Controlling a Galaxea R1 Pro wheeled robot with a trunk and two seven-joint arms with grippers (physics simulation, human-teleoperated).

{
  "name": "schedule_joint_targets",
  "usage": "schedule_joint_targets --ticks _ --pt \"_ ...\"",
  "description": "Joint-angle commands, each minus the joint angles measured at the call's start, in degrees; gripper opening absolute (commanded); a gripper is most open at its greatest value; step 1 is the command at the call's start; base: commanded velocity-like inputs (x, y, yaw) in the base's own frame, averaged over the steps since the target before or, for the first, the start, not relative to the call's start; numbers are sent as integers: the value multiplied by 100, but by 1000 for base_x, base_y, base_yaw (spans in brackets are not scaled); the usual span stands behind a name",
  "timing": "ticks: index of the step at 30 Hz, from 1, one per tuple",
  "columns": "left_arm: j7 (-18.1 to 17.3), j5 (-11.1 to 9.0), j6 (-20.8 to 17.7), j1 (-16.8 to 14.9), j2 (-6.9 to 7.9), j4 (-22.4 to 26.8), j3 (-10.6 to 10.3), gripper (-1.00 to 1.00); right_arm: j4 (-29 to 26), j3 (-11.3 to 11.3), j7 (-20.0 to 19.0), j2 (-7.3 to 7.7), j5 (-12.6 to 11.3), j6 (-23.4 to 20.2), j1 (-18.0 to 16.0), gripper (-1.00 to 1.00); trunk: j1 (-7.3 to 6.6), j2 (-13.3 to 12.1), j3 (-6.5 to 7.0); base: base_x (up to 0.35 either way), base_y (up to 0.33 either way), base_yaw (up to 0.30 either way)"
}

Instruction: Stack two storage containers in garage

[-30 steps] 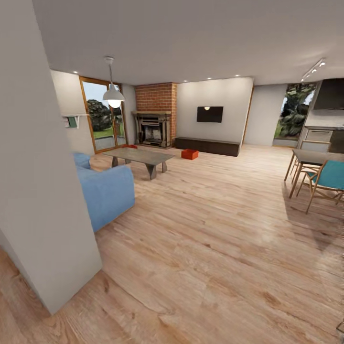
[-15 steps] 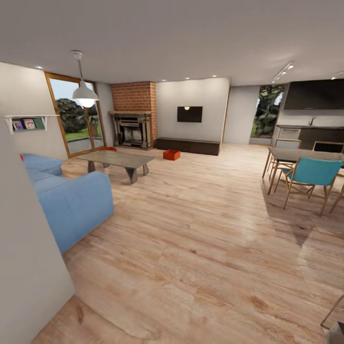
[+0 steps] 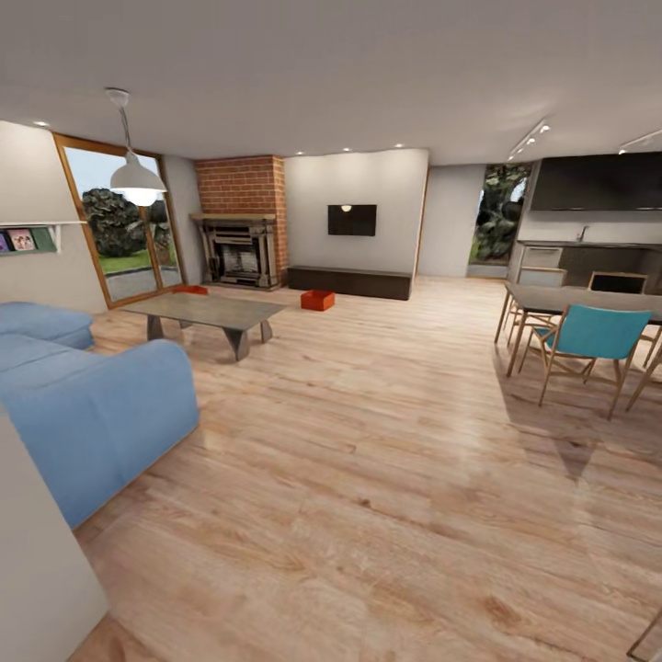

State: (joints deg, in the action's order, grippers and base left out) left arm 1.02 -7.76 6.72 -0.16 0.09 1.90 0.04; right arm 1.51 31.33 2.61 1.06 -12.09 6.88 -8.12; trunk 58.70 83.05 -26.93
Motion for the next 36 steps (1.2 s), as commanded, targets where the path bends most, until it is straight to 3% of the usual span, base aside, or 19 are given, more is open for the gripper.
schedule_joint_targets --ticks 1,36 --pt "3 -41 14 -2 0 1 0 100 16 49 3 -2 -52 33 -6 100 3 2 -5 323 0 -1" --pt "3 -41 14 -2 4 1 3 100 16 49 3 1 -33 33 -6 100 3 2 -5 323 0 0"
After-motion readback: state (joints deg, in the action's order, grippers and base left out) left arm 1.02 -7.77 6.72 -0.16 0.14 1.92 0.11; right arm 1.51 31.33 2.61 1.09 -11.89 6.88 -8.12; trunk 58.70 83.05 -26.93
